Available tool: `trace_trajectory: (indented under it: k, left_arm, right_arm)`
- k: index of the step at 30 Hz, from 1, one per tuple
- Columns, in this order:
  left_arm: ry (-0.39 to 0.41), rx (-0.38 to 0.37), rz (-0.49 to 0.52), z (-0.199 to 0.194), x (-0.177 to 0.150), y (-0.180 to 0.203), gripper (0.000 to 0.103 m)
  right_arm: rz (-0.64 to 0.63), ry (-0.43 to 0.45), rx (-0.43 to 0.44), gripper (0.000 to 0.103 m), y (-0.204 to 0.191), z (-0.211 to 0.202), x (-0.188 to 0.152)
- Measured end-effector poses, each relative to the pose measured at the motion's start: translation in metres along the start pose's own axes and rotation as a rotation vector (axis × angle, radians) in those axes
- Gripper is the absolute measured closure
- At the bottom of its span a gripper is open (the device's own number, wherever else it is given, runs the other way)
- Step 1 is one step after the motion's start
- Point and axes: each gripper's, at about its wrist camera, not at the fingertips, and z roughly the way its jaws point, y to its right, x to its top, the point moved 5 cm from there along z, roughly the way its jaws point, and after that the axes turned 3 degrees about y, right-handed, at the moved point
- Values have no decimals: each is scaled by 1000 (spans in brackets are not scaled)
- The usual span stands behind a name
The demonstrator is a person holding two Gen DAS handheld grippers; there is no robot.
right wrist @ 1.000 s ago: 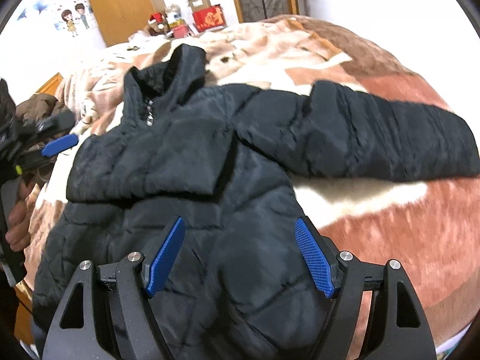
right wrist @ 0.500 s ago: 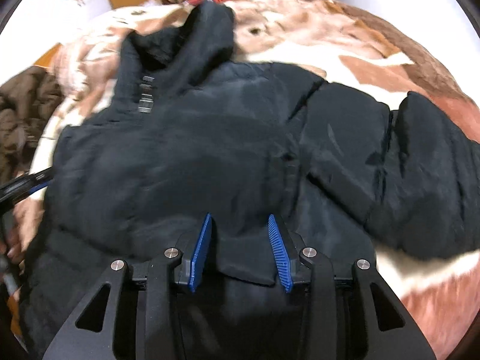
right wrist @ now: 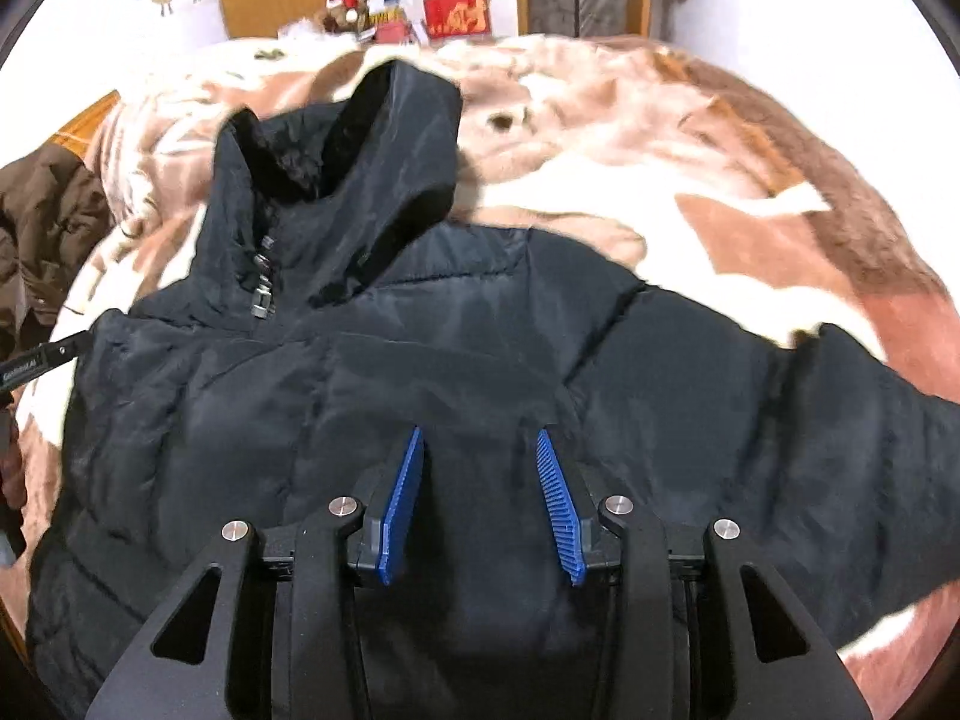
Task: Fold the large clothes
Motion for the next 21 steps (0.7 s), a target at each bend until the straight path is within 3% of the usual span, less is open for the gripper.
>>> trace_trajectory:
  k: [3, 9, 12, 17, 19, 21]
  left_arm:
    - [-28, 9, 11, 26, -14, -2, 34]
    - [-26, -16, -17, 42, -24, -4, 31]
    - [-24, -9, -17, 25, -17, -3, 36]
    - [86, -70, 9, -41, -26, 5, 38]
    - [90, -90, 38, -51, -42, 12, 38]
    - [53, -61, 96, -40, -60, 19, 38]
  right_arm:
    - [21, -37, 8, 62, 5, 28, -8]
    - [-8, -44, -16, 62, 6, 38, -7]
    - [15, -30, -10, 62, 8, 13, 0]
    - [37, 62, 47, 62, 10, -44, -20]
    - [27, 32, 40, 62, 8, -38, -38]
    - [31, -30, 38, 62, 7, -16, -48]
